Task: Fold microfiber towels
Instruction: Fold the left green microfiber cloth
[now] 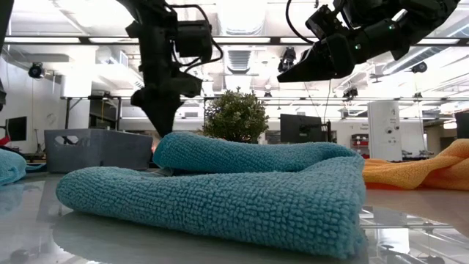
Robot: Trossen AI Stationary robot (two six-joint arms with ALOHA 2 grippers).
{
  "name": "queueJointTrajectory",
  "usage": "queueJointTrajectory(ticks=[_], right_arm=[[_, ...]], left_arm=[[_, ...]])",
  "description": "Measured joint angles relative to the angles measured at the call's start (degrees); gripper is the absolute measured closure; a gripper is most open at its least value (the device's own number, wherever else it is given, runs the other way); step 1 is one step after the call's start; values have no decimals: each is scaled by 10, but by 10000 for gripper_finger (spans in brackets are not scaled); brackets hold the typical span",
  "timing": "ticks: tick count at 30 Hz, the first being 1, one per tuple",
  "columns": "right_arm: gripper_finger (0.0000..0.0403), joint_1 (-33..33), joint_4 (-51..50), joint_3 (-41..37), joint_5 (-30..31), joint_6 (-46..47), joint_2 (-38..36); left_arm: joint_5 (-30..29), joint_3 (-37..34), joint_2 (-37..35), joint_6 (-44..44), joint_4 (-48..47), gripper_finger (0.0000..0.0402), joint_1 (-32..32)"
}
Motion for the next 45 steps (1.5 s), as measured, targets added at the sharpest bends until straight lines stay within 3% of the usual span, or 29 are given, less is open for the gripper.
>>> queueJointTrajectory(ticks=[7,21,35,45], right_arm=[[275,0,1,0,0,2,0],[275,0,0,0,0,0,0],[275,0,-3,0,0,2,0],[275,0,-11,0,0,2,0]], left_arm=[[-45,-3,21,-8,-6,401,0],[-63,-2,102,-11,0,402,0],[-58,3,90,-11,1,401,0],[-47,3,90,-11,2,322,0]])
